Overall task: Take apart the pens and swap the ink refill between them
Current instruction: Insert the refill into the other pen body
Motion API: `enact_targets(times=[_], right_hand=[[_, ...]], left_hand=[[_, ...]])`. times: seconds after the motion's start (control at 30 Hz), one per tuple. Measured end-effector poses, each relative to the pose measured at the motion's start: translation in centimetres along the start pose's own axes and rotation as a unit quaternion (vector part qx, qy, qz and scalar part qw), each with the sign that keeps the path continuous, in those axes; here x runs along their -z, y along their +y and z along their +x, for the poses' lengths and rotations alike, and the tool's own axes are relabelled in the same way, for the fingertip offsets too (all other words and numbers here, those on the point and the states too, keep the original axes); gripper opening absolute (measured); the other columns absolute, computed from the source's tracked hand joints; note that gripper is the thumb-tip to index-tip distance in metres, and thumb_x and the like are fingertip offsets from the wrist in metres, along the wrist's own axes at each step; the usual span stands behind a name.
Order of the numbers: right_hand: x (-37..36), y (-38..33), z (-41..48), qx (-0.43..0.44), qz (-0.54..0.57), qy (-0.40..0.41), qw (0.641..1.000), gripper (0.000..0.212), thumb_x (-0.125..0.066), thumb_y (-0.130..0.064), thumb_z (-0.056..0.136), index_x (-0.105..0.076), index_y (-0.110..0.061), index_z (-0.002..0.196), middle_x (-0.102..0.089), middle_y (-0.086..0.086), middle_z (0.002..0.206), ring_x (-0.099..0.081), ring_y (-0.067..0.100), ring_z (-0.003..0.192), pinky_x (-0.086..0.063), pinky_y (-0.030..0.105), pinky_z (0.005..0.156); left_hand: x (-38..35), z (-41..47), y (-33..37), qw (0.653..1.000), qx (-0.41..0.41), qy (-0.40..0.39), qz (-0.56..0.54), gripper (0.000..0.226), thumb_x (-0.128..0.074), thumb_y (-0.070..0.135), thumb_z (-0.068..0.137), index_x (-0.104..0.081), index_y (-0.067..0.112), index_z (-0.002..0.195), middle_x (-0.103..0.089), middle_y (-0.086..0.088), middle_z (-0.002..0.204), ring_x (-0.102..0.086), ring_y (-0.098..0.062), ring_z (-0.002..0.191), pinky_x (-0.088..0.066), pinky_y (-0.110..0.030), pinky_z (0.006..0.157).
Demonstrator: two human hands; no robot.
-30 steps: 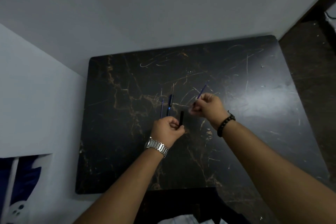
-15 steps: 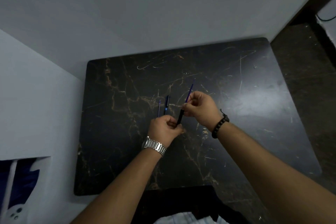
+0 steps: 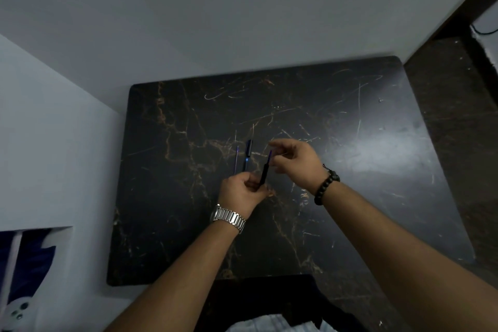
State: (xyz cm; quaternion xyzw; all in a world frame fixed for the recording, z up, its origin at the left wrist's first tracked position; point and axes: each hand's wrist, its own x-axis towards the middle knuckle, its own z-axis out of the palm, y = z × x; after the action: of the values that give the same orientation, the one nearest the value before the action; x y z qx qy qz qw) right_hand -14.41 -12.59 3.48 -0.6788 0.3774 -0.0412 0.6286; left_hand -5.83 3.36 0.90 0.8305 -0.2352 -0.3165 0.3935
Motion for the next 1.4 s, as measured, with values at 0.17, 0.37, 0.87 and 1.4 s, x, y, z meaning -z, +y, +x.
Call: enact_targets(times=[0.17, 0.37, 0.87, 1.4], right_hand=[[-0.6, 0.1, 1.0, 0.022, -0.013, 0.047, 0.999, 0.047, -0.065, -0.015, 0.085, -0.061, -0.024, 0.131, -0.072, -0.001, 0.101, -0.072, 0.019, 0.092, -0.061, 0.042, 0.084], [-3.4, 1.3, 4.2, 0.019, -0.210, 0.061, 0.976, 0.019, -0.064, -0.011, 0.090, -0.073, -0.019, 0.105, -0.068, -0.004, 0.093, -0.064, 0.011, 0.084, -0.057, 0.031, 0.080], [-8.5, 3.6, 7.4, -0.134, -0.327, 0.053, 0.934, 0.033, -0.079, -0.037, 0.077, -0.067, -0.007, 0.087, -0.070, 0.010, 0.082, -0.069, 0.023, 0.073, -0.062, 0.037, 0.064], [0.8, 0.3, 1.5, -0.066, 0.285, 0.011, 0.956, 0.007, -0.065, -0.001, 0.090, -0.066, -0.007, 0.092, -0.072, 0.008, 0.073, -0.074, 0.020, 0.072, -0.062, 0.032, 0.067]], left_hand=[[0.4, 0.2, -0.8, 1.000, 0.017, 0.021, 0.012, 0.020, -0.086, 0.017, 0.071, -0.070, 0.029, 0.074, -0.071, 0.013, 0.066, -0.068, 0.004, 0.059, -0.054, -0.011, 0.057], [0.8, -0.1, -2.4, 0.997, 0.044, 0.051, 0.025, 0.015, -0.087, 0.016, 0.070, -0.073, 0.020, 0.075, -0.071, 0.008, 0.065, -0.067, 0.000, 0.055, -0.060, -0.021, 0.059], [2.1, -1.2, -3.7, 0.994, 0.080, 0.066, 0.023, 0.014, -0.086, 0.013, 0.071, -0.074, 0.014, 0.077, -0.071, 0.003, 0.065, -0.065, 0.000, 0.054, -0.059, -0.020, 0.057], [-0.7, -0.9, -1.2, 0.998, 0.034, 0.048, -0.007, 0.018, -0.087, 0.014, 0.069, -0.072, 0.022, 0.074, -0.069, 0.010, 0.061, -0.064, 0.004, 0.052, -0.052, -0.011, 0.052]])
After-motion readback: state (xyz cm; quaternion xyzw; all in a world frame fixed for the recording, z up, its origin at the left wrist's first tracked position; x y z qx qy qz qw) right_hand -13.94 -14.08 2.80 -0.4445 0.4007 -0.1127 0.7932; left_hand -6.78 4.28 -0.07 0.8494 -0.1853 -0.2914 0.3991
